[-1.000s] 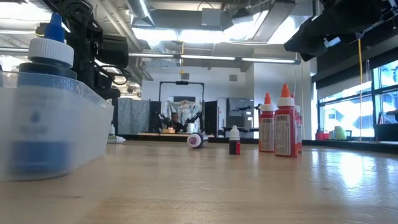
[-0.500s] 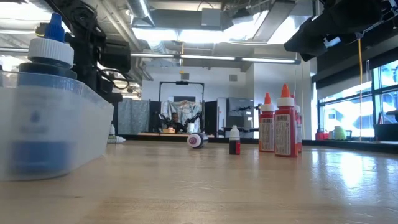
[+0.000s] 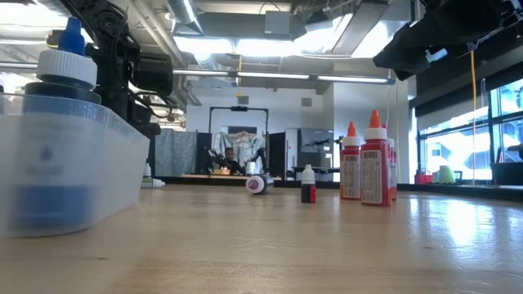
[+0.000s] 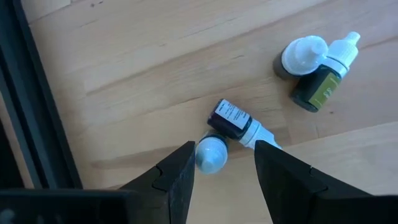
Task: Pick & Place food coloring
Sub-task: Put the small green food coloring bottle into the bin
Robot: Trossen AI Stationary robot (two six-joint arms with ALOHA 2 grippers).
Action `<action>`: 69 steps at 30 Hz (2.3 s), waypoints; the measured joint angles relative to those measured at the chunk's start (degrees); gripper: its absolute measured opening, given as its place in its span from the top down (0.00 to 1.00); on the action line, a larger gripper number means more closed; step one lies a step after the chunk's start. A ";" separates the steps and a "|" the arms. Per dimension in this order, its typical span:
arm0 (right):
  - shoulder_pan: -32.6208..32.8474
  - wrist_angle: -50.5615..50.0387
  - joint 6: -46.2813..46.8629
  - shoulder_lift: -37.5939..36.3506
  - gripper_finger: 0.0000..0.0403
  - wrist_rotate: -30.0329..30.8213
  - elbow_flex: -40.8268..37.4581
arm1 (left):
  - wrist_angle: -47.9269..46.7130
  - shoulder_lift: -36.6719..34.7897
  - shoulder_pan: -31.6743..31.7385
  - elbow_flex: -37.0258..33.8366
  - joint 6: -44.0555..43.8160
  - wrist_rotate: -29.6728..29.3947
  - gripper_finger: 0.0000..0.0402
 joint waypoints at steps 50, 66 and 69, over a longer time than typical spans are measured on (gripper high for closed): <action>0.02 0.00 -0.02 0.00 0.48 0.00 0.00 | -3.47 -1.38 0.02 0.16 2.37 3.80 0.86; 0.01 -0.04 0.15 0.00 0.48 0.00 0.00 | -2.64 -13.90 -18.14 5.60 0.39 9.26 0.86; 0.00 -0.04 0.17 0.00 0.48 0.00 0.00 | -2.68 -16.16 -24.68 5.62 -2.23 9.13 0.86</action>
